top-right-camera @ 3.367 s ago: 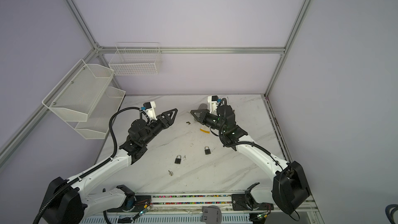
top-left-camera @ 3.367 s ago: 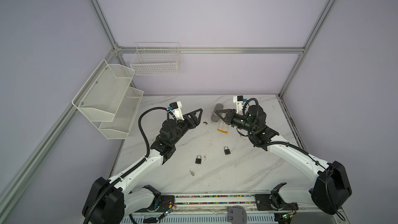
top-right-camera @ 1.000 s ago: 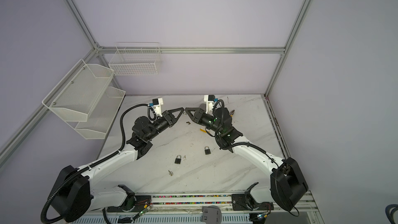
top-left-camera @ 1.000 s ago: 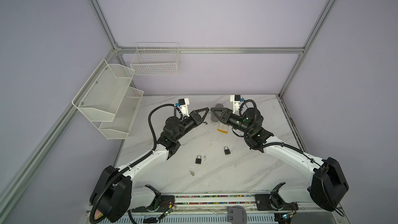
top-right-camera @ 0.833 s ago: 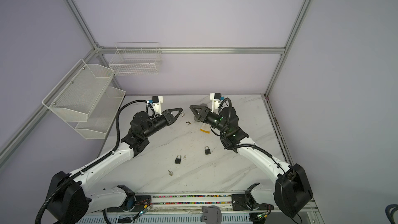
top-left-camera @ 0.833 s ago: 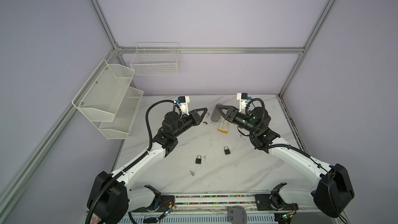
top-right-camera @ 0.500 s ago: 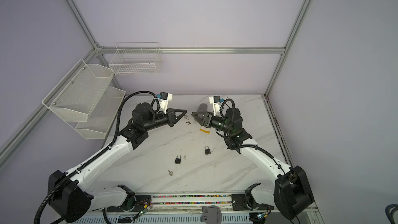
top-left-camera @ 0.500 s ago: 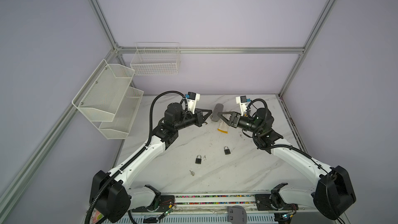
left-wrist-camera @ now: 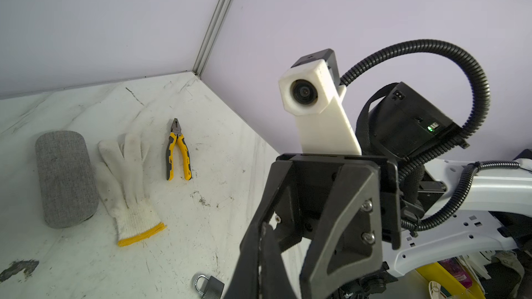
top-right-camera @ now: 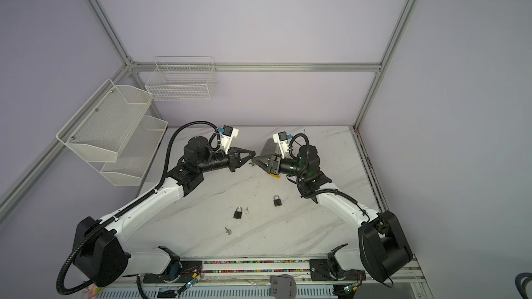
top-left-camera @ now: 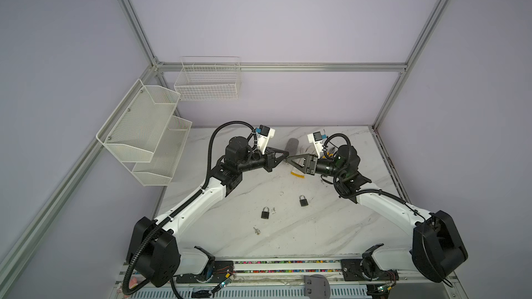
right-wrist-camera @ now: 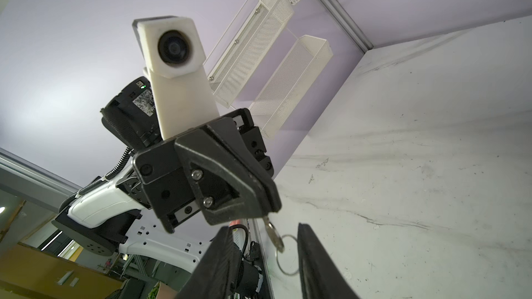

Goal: Unlock with the key

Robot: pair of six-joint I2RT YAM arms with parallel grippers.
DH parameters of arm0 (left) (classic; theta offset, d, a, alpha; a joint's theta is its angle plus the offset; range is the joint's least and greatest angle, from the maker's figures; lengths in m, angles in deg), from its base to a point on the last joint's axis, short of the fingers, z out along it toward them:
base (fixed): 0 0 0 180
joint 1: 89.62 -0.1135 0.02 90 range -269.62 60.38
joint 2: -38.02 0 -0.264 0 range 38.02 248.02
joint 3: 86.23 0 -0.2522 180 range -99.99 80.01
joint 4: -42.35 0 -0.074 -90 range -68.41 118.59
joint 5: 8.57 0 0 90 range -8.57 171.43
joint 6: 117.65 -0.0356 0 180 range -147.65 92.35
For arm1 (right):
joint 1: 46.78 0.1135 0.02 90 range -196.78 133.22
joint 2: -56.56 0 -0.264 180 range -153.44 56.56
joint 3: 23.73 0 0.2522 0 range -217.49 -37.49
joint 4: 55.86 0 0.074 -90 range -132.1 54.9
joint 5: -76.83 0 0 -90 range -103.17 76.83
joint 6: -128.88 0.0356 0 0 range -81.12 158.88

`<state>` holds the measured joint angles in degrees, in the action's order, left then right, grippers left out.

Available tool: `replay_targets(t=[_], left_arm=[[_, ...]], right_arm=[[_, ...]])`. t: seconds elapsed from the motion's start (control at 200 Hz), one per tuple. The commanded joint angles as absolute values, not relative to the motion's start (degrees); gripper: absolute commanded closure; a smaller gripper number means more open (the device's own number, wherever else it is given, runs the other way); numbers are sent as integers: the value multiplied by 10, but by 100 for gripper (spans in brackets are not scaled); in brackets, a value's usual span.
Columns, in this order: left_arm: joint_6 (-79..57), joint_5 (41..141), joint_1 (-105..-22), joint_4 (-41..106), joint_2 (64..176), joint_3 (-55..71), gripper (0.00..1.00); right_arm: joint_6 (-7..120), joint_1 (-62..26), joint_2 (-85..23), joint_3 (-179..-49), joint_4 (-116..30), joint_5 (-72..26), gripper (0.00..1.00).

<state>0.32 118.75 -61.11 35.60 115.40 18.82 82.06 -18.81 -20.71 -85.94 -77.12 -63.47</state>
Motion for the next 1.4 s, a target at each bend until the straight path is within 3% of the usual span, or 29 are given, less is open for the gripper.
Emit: replay_targets(t=[0.0,0.14,0.435,1.005,1.035,1.07,1.12,1.295,1.395], left_arm=[[7,1203,-612,397,1146,133,100],[16,1210,-612,409,1153,128,100],[22,1213,-611,415,1160,123,100],[24,1191,-611,411,1155,128,100],[24,1190,-611,404,1156,124,88],[24,1189,-610,393,1156,119,63],[24,1183,-610,382,1154,116,48],[77,1088,-608,359,1113,160,23],[133,996,-591,314,1085,197,21]], right_arm=[[822,-195,-212,-857,-809,-650,62],[846,-195,-233,-855,-847,-678,72],[867,-195,-251,-861,-878,-692,76],[888,-197,-245,-860,-895,-681,100],[889,-199,-242,-860,-892,-678,100],[891,-202,-237,-859,-886,-674,100],[894,-207,-229,-858,-874,-670,100],[858,-247,-187,-866,-734,-641,100],[785,-268,-172,-888,-579,-589,100]])
